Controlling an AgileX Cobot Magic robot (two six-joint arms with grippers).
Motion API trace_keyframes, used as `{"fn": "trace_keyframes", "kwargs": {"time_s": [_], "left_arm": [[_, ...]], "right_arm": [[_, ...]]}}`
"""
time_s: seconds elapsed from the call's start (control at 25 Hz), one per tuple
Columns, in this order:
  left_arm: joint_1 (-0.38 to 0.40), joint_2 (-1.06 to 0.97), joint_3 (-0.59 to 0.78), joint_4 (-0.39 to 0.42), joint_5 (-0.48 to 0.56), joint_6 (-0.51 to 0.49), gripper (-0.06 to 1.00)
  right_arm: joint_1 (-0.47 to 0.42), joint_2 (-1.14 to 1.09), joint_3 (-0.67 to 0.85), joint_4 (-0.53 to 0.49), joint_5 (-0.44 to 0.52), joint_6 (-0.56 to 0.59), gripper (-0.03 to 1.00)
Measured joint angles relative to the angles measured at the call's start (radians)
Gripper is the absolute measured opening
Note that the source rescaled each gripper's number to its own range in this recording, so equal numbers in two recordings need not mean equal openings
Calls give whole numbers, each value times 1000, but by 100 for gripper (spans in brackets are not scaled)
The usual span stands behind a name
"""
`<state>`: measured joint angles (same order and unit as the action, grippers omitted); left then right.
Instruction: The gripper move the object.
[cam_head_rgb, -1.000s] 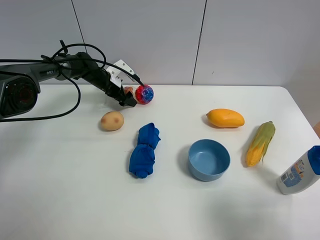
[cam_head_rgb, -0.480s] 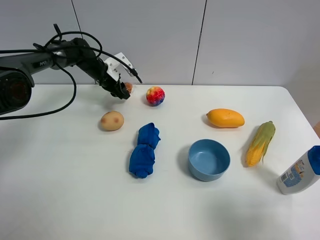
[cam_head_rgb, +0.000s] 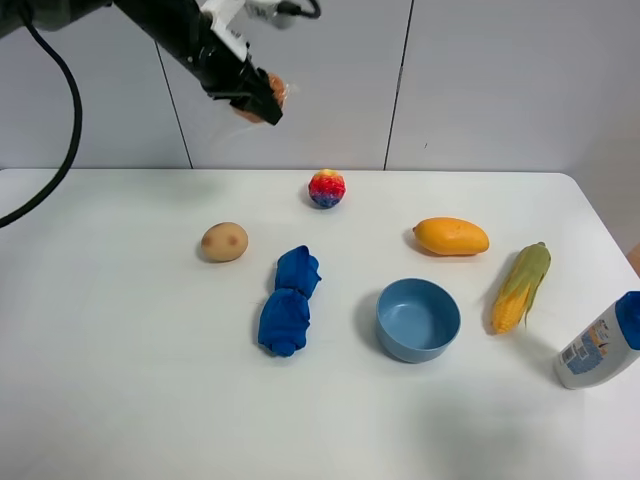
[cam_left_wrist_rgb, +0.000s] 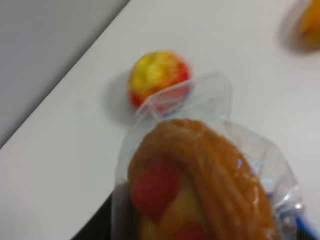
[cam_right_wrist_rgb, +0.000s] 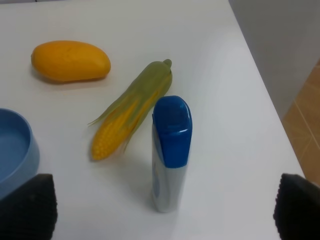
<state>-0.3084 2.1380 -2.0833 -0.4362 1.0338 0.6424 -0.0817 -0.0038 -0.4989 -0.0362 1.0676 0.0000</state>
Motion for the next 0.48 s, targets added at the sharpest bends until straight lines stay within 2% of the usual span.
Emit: {"fn": "trace_keyframes", "kwargs": {"time_s": [0.16,0.32,0.48], "left_arm": [[-146,-81,0,-8,-38,-81,0],[-273,-93,0,-30,-82,-91,0],[-356,-57,0,3,-112,-94,0]], "right_arm": [[0,0,0,0,0,0,100],[0,0,0,0,0,0,100],[0,0,0,0,0,0,100]]}}
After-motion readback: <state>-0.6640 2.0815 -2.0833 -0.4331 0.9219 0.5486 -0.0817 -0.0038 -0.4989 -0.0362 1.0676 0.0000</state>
